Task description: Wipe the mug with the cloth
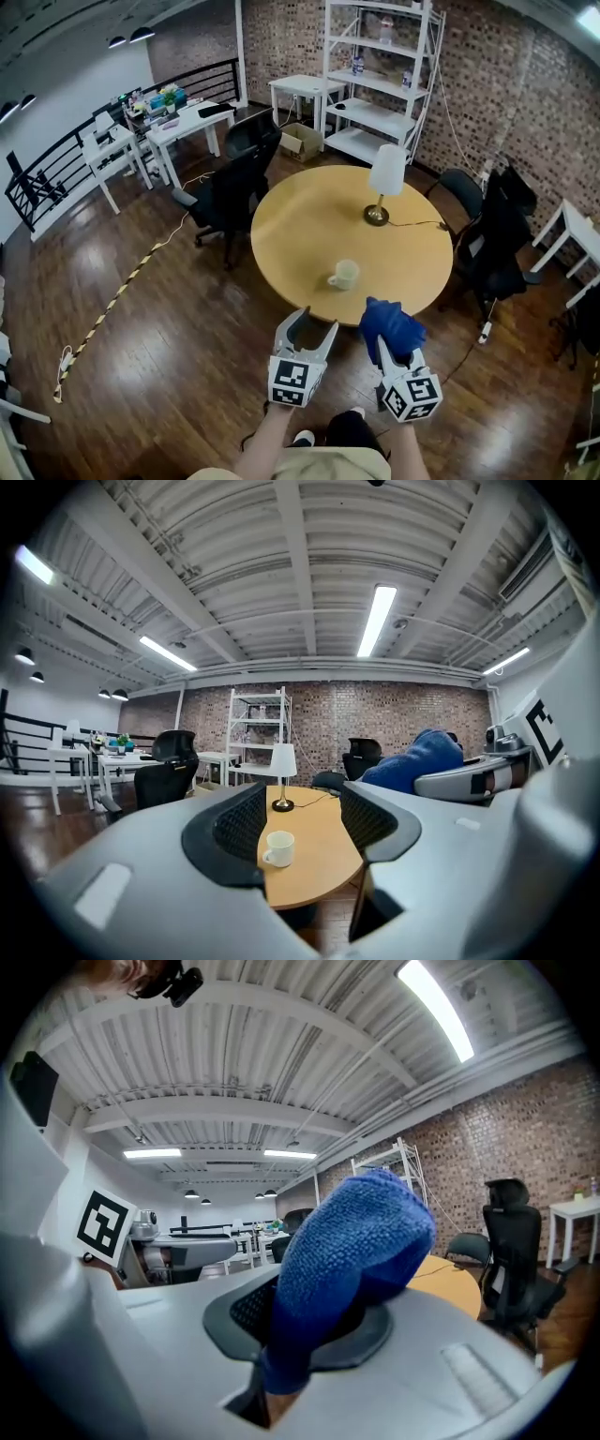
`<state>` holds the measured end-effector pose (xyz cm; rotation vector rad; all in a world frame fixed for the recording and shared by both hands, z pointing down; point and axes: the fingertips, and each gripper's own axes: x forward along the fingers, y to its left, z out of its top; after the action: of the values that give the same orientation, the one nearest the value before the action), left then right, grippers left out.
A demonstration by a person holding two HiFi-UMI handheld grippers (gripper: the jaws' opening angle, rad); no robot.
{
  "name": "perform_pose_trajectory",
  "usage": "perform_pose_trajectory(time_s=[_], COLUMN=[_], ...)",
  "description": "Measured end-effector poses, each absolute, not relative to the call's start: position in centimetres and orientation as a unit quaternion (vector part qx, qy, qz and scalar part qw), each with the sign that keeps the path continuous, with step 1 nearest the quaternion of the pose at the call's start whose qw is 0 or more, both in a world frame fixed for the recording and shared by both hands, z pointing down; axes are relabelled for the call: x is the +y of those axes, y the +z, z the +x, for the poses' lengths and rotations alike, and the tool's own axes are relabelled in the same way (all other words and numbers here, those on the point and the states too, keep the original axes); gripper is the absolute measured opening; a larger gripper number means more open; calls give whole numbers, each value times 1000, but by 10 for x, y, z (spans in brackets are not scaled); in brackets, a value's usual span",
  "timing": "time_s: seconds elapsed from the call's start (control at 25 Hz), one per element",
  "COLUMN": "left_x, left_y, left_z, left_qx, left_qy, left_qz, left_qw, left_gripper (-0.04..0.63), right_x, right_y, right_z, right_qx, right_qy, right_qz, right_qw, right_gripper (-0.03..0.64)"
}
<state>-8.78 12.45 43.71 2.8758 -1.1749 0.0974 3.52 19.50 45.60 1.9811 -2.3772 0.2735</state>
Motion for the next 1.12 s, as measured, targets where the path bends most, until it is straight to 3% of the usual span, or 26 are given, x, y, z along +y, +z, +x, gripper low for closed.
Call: perform_pose_trajectory(time_s=[0.8,1.12], left_x=[-103,-132], left_y=[434,532], left_z=[43,28], left_qx=[-465,-408], left_qy=[42,122], left_qz=[884,900], left_qw=[-7,93], left_gripper=[242,258], right_x=[-72,-99], right_y=[485,547], right_z=[197,210], right_qx=[-832,-832], right_qy=[148,198], right_qz=[534,517], right_qw=[-16,34], right_gripper=[65,67])
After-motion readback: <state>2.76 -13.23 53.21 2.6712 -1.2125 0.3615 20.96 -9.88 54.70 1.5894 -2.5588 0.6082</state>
